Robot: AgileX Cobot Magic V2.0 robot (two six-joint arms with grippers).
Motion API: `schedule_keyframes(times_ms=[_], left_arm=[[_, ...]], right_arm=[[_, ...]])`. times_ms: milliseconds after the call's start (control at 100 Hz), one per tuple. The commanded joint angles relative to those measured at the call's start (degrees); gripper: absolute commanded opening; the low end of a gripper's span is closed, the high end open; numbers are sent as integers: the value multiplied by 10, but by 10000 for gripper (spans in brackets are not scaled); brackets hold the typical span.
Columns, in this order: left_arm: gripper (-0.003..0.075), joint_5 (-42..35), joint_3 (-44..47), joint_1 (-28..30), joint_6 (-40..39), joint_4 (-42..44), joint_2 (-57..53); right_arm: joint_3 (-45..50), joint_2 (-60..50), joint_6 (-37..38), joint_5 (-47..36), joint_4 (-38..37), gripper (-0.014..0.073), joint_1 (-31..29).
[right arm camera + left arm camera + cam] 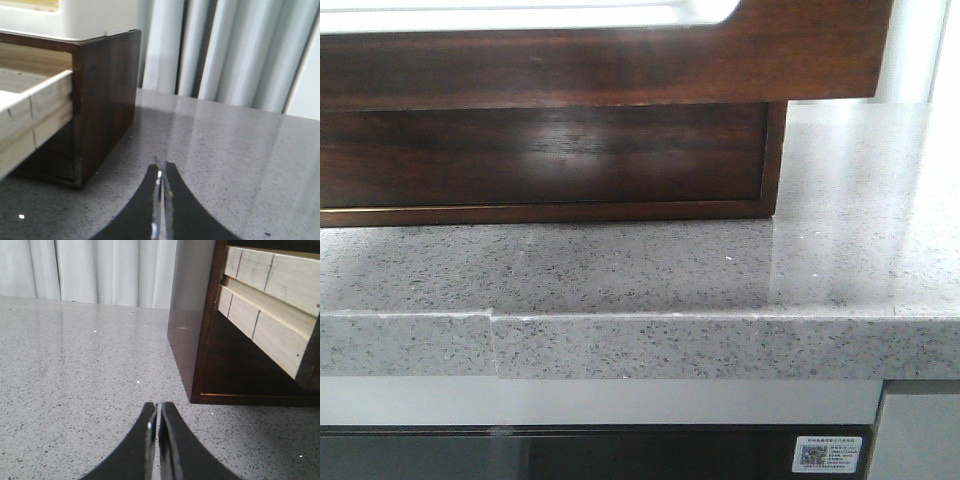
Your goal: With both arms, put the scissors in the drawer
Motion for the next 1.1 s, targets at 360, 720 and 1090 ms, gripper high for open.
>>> schedule_keyframes(times_ms=[360,720,1090], left_arm=[[-20,-40,22,-1,-5,0,-18],[-20,-40,22,-1,-5,0,-18],[-20,-40,22,-1,-5,0,-18]], right_arm=[[199,-105,-1,-173,8,-69,-12],[200,-104,56,-204,-22,-68,-15],[200,-104,230,-181,-171,-62,-31]])
